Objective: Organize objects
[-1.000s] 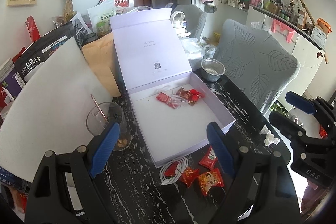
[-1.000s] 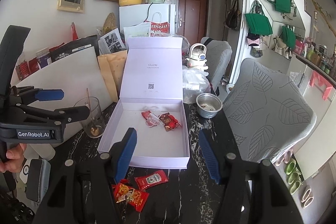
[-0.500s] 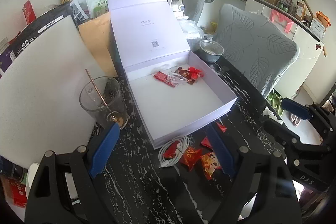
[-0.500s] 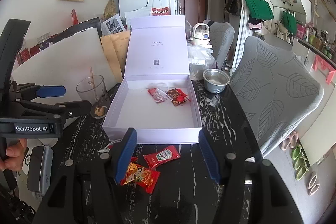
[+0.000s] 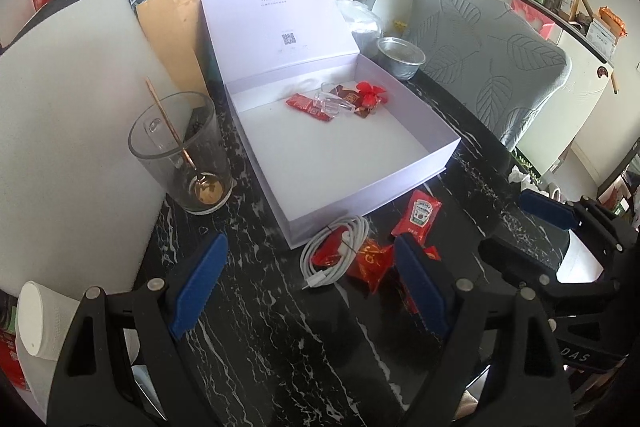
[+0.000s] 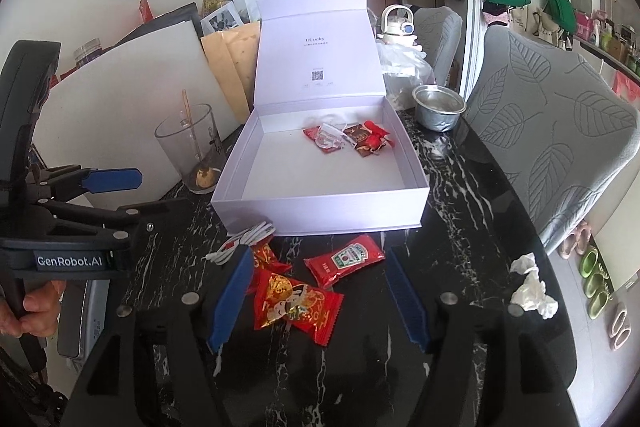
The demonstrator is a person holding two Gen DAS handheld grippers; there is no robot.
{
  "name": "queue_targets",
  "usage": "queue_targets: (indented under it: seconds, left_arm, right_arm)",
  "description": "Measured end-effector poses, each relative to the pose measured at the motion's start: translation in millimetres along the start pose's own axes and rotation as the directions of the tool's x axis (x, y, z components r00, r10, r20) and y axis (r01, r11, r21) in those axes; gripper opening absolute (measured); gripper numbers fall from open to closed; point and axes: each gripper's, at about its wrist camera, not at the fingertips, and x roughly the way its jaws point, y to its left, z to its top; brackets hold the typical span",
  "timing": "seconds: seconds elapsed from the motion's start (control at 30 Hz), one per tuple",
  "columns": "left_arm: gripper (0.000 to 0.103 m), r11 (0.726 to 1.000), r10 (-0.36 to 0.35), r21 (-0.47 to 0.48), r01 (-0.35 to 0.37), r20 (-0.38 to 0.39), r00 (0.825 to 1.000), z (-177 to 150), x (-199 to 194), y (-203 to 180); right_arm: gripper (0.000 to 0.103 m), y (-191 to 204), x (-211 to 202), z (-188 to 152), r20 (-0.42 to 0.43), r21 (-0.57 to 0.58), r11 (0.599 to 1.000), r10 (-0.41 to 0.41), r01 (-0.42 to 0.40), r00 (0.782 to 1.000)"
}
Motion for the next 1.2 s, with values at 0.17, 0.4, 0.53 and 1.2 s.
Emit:
queue_targets:
  seconds: [0.17, 0.4, 0.53, 1.2]
  left_arm:
    - [0.085, 1.0, -0.011, -0.005, 0.01, -0.016, 1.0, -11, 11, 4]
    - [0.085, 0.999, -0.042, -0.027, 0.041, -0.01, 0.999, -22, 22, 11]
    - [0.085, 0.998, -0.057, -0.043, 0.056, -0.023, 0.998, -29, 34, 15]
    - [0.085, 0.995, -0.093, -0.047, 0.093, -0.001, 0.996, -32, 55, 15]
  right_arm:
    - [0.074, 3, 15, -10, -0.029, 0.01, 1.0, 0.024, -0.024, 0.999]
    - [0.081, 1, 33, -28, -0.054, 0.049, 0.999, 0.025, -0.023, 0.998]
    - [0.081, -4, 44, -39, -0.072, 0.093, 0.996, 0.024, -0.017, 0.997]
    - [0.082, -12, 78, -51, -0.122, 0.173, 0.982, 0.094, -0.072, 0.988]
